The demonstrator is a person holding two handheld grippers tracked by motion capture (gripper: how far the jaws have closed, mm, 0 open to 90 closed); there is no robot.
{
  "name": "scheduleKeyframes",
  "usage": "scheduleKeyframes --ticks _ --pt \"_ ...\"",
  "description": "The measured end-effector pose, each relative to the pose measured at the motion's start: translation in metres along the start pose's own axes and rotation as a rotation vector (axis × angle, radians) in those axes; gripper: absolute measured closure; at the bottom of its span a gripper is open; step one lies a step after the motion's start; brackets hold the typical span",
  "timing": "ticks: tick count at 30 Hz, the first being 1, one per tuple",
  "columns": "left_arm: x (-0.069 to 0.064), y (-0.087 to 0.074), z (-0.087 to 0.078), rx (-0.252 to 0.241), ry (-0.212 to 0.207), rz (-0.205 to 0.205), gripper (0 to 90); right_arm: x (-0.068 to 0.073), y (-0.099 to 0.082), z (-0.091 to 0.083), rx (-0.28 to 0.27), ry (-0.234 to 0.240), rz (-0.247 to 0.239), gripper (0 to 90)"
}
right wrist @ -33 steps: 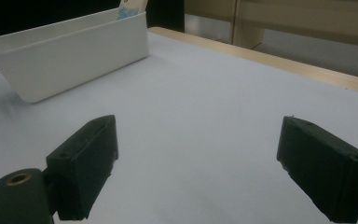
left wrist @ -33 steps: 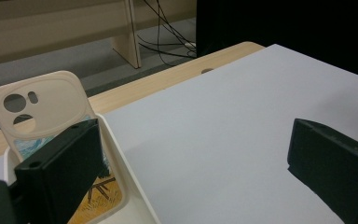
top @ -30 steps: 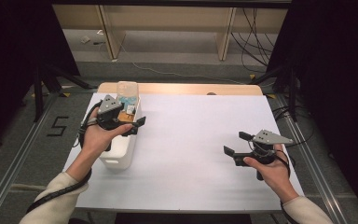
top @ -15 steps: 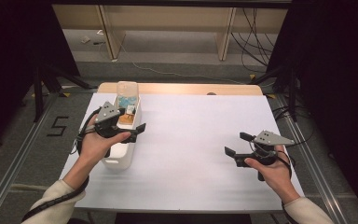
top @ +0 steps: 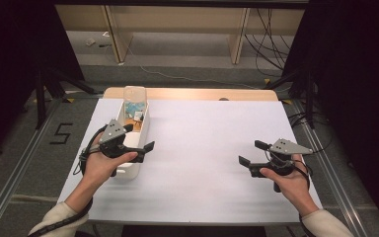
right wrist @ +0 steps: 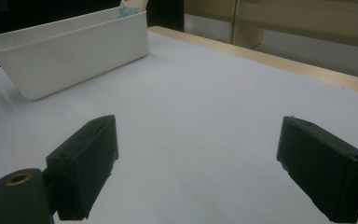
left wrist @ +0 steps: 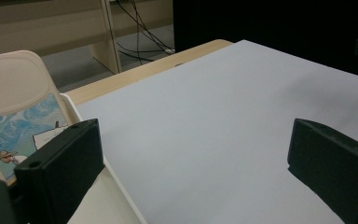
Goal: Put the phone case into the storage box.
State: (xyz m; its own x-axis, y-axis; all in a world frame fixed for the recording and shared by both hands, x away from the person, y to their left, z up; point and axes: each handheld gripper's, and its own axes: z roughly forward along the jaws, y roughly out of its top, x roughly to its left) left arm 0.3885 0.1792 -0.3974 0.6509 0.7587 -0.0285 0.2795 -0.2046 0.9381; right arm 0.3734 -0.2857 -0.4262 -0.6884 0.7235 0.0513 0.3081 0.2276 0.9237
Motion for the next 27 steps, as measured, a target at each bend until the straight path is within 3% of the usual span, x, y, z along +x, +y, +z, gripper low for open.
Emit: scheduleKeyframes --ticks 6,27 --pt "-0.003 -0.006 -0.003 -0.004 -0.007 0.024 2.6 0.0 -0.001 -0.001 0.001 0.002 -0.002 13.2" --pt "-0.006 -0.021 -0.009 0.009 -0.025 0.032 2.7 0.001 -0.003 -0.001 0.003 0.005 -0.006 13.2"
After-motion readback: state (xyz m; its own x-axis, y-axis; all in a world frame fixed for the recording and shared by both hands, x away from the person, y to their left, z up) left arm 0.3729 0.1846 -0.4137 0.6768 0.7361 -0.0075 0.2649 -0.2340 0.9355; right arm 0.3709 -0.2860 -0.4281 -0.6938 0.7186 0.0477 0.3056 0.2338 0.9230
